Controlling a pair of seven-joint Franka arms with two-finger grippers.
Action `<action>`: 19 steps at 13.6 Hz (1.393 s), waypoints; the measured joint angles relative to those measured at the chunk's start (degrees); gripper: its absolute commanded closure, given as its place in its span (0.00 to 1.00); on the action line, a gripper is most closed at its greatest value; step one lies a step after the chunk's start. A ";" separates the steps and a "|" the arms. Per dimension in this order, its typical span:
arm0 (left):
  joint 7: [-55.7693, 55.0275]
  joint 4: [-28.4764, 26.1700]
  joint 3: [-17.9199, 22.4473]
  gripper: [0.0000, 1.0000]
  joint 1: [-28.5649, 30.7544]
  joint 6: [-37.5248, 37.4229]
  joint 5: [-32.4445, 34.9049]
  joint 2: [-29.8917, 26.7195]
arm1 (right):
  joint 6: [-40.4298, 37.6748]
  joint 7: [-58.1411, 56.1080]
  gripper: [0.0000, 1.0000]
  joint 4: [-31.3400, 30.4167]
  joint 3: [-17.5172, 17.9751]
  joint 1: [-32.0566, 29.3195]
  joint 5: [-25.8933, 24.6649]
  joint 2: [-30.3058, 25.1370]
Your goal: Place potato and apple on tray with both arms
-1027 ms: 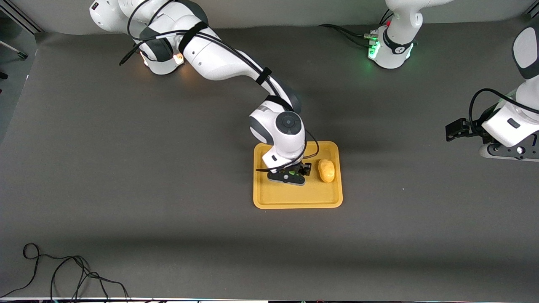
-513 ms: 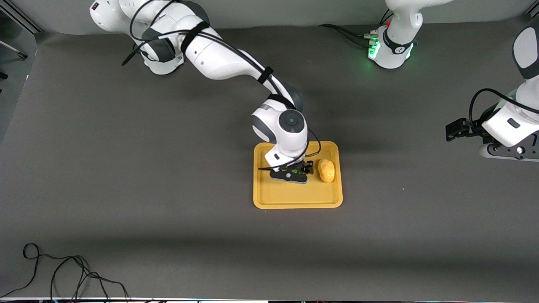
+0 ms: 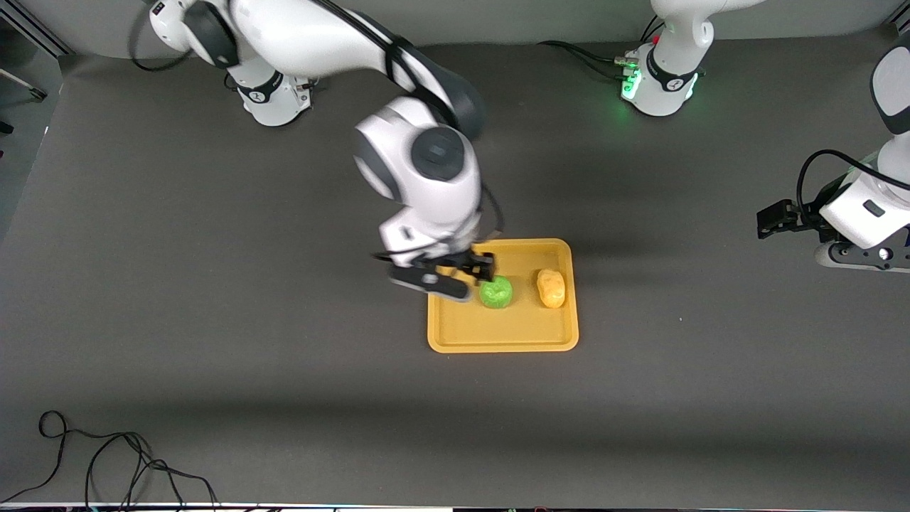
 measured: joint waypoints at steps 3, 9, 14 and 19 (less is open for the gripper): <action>0.02 0.04 0.00 0.00 0.01 -0.01 0.00 -0.01 | -10.13 -9.84 0.00 -2.04 -0.71 -4.63 0.05 -8.09; 0.03 0.10 -0.02 0.00 0.01 -0.02 0.00 -0.04 | -10.38 -32.25 0.00 -21.71 -11.09 -9.32 0.06 -25.12; 0.04 0.10 -0.04 0.00 0.01 0.02 0.00 -0.03 | -4.66 -49.58 0.00 -38.29 -6.63 -27.30 0.10 -38.26; 0.04 0.10 -0.04 0.00 0.01 0.07 0.00 -0.03 | -4.46 -56.24 0.00 -40.74 5.44 -46.02 0.12 -40.33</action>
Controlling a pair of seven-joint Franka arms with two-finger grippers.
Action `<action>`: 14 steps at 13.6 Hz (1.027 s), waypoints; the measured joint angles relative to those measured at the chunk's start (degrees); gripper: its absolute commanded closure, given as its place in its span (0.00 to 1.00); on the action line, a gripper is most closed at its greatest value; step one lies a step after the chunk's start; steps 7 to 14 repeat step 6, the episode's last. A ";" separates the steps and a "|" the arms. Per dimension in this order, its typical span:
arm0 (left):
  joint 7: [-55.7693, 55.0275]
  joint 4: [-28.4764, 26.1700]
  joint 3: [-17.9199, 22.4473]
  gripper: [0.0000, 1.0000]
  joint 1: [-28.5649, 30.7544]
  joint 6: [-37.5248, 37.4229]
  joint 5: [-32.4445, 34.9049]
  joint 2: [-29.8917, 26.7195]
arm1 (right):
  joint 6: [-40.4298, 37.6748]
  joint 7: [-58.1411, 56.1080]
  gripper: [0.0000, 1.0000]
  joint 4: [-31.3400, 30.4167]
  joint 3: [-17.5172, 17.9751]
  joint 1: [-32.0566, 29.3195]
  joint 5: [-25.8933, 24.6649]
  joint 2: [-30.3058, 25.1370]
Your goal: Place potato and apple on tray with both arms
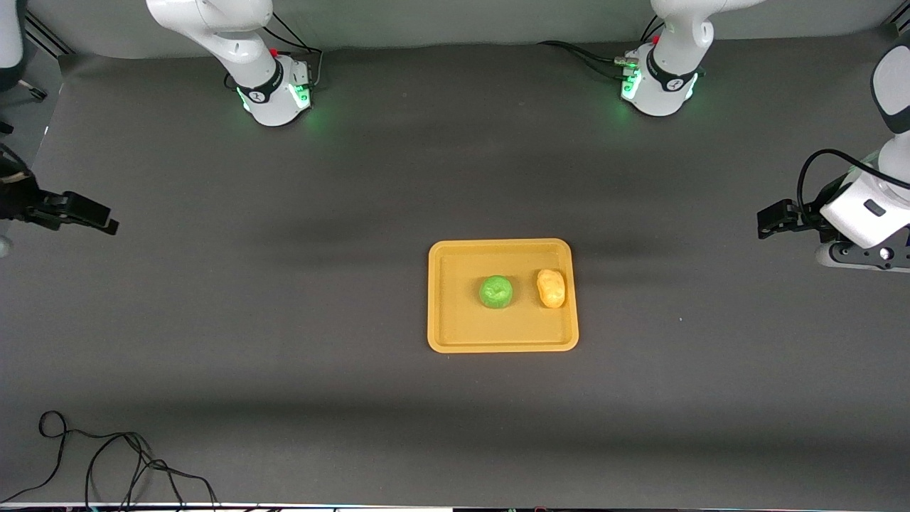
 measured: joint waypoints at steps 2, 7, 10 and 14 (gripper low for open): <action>0.00 0.00 0.00 0.00 0.00 0.00 0.00 0.00 | 0.00 -0.84 0.00 -0.10 0.39 -0.86 0.00 0.04; 0.00 0.00 0.00 0.00 0.00 0.00 0.00 0.00 | 0.00 -0.86 0.00 -0.21 1.22 -0.35 0.00 0.05; 0.00 0.00 0.00 0.00 0.00 0.00 0.00 0.00 | 0.00 -0.86 0.00 -0.21 1.22 -0.35 0.00 0.05; 0.00 0.00 0.00 0.00 0.00 0.00 0.00 0.00 | 0.00 -0.86 0.00 -0.21 1.22 -0.35 0.00 0.05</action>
